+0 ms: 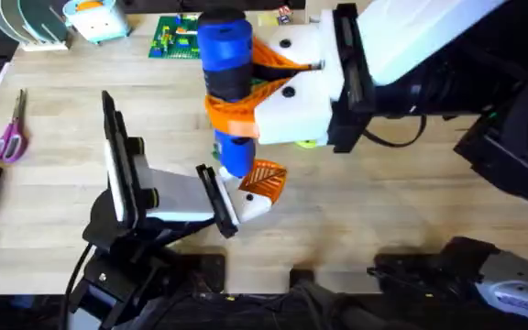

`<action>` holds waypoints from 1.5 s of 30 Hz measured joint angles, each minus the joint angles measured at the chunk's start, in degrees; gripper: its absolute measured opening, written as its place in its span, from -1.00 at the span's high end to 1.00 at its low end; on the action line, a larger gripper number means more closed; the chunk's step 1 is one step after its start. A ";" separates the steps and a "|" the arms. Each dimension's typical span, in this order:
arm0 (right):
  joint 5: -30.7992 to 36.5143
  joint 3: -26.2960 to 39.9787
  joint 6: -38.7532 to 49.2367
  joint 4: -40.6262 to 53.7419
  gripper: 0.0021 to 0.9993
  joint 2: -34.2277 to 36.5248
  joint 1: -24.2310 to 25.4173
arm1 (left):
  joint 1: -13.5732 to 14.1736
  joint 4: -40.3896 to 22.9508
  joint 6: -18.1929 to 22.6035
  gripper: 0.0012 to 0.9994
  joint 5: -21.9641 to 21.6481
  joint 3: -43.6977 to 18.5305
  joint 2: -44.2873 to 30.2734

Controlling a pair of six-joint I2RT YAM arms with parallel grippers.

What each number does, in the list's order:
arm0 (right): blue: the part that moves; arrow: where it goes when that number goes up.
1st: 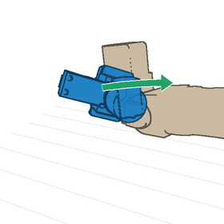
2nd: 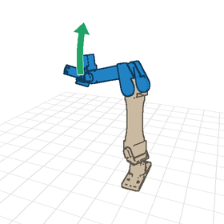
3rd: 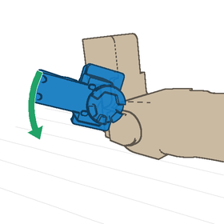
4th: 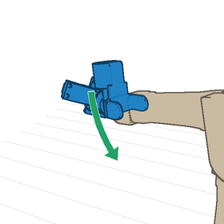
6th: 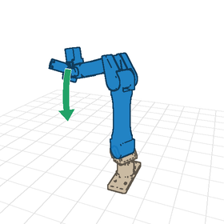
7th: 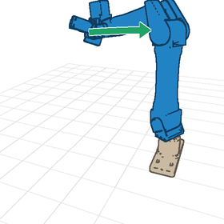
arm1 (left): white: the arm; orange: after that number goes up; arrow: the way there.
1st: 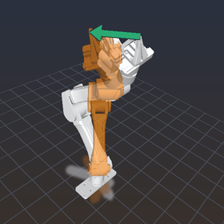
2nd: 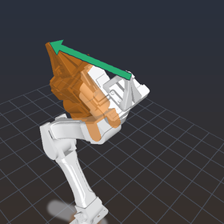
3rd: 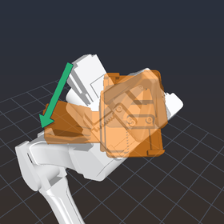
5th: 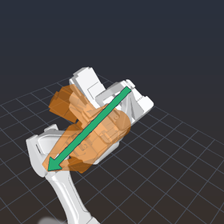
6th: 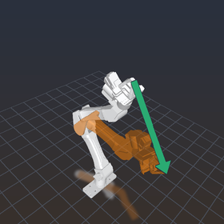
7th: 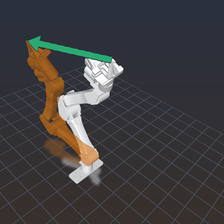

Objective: Pick up the gripper from the table and insert it into the empty holder that is missing its gripper. Then pick up a screw, insert it into the mounting hole, and use the screwdriver to tighten it. Finally, clean up the table by picking up the vegetable and placing it into the bucket.

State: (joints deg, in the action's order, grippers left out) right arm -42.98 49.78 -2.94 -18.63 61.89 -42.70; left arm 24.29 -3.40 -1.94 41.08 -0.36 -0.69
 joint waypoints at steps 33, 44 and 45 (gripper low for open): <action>42.08 2.22 45.44 7.20 0.78 24.26 25.52 | 0.00 -0.01 0.04 0.99 -0.15 0.00 0.00; 60.78 4.86 71.51 3.78 0.79 44.45 26.11 | 0.00 0.00 0.04 0.99 -0.15 0.00 0.00; 61.10 4.98 72.44 4.52 0.79 44.65 25.79 | 0.00 0.00 0.04 0.99 -0.15 0.00 0.00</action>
State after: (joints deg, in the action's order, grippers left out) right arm 18.12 54.76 69.50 -14.11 106.54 -16.90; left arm 24.29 -3.40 -1.89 40.93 -0.36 -0.69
